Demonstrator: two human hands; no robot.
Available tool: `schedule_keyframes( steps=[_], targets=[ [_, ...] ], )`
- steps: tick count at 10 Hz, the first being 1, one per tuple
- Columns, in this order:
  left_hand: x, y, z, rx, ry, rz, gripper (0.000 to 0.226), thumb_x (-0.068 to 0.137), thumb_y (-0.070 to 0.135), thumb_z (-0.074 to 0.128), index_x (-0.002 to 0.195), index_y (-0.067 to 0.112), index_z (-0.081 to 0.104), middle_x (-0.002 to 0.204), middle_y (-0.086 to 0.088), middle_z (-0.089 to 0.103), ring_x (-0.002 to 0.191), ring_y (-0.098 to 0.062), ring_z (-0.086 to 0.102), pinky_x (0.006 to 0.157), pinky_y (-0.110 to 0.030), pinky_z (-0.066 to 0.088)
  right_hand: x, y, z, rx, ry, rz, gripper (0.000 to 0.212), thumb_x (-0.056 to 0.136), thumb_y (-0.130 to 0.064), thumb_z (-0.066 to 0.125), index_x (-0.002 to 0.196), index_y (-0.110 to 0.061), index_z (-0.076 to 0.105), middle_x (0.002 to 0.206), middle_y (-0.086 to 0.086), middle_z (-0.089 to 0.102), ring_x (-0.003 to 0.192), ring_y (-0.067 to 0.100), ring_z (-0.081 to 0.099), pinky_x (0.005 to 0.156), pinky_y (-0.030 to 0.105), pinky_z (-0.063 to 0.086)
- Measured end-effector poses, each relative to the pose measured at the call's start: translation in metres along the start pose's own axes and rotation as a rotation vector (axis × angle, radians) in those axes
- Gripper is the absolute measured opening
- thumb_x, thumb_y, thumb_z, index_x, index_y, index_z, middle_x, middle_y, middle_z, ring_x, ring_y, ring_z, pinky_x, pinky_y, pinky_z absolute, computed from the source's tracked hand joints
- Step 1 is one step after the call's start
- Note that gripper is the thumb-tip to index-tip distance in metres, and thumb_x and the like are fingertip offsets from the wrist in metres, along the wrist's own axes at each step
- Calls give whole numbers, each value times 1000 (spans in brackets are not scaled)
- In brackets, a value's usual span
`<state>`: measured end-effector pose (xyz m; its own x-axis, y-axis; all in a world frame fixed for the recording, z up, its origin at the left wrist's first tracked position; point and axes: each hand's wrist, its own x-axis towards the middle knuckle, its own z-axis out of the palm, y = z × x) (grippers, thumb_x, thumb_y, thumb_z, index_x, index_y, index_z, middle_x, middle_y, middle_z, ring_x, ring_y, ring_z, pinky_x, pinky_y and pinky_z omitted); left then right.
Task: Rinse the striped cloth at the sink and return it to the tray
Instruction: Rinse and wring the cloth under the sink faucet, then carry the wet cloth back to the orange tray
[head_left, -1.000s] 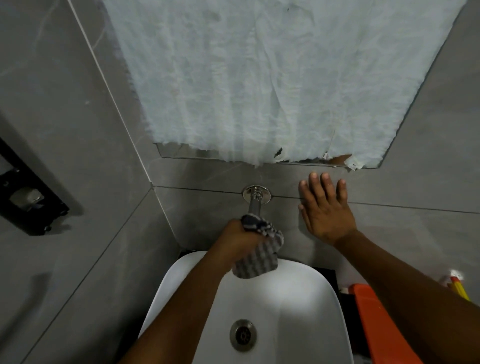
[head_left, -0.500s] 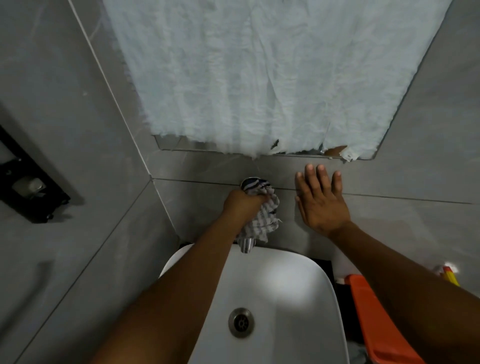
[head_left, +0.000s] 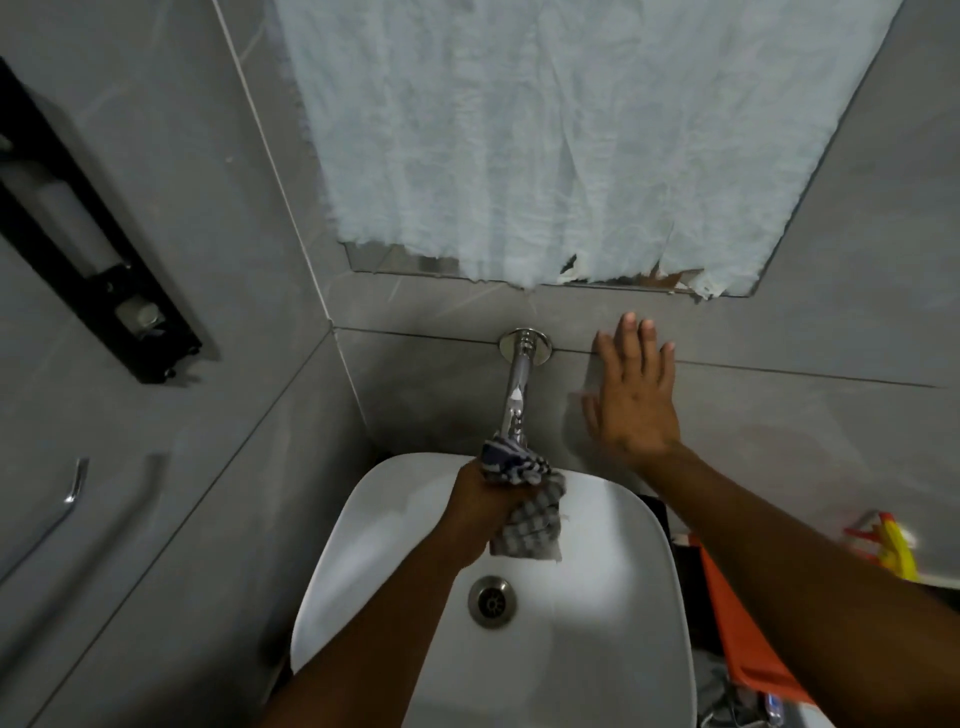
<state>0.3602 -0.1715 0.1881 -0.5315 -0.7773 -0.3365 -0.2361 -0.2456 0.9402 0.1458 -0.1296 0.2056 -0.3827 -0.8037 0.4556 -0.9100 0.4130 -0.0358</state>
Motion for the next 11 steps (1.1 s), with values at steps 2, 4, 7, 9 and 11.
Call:
schedule_keyframes(
  steps=[2, 4, 7, 9, 11],
  targets=[
    [-13, -24, 10, -344, -116, -173, 34, 86, 0, 57, 118, -9, 59, 116, -31, 63, 107, -41, 62, 95, -49, 50, -76, -40, -13, 931, -737, 299, 31, 84, -59, 63, 93, -30, 70, 93, -1, 71, 89, 18, 70, 65, 37, 61],
    [1, -35, 8, -805, -293, -354, 52, 84, 20, 34, 126, -4, 54, 129, -26, 59, 123, -41, 52, 100, -54, 44, -99, -7, -16, 1177, -686, 548, 7, 85, -16, 76, 91, -14, 74, 77, 3, 75, 68, 16, 74, 61, 35, 64],
    [27, -14, 119, -63, -386, -196, 33, 75, -14, 57, 100, 6, 65, 88, -12, 66, 76, -25, 62, 65, -30, 49, -169, 87, -27, 1414, -440, 1011, 17, 87, -3, 70, 90, -20, 71, 72, -5, 75, 58, 7, 70, 49, 26, 58],
    [73, -7, 256, 572, -548, 64, 52, 66, 14, 86, 109, 8, 58, 110, -15, 67, 100, -30, 66, 74, -39, 54, -244, 150, -9, 1612, -95, 1510, 20, 91, -1, 64, 111, -4, 67, 95, 12, 77, 79, 28, 74, 54, 34, 64],
    [109, -89, 380, 1208, -682, 384, 57, 74, 12, 72, 127, 3, 52, 130, -22, 56, 118, -37, 55, 94, -39, 48, -282, 189, 59, 1641, -60, 1847, 29, 96, 5, 52, 124, 5, 56, 110, 26, 67, 87, 33, 67, 70, 44, 62]
  ],
)
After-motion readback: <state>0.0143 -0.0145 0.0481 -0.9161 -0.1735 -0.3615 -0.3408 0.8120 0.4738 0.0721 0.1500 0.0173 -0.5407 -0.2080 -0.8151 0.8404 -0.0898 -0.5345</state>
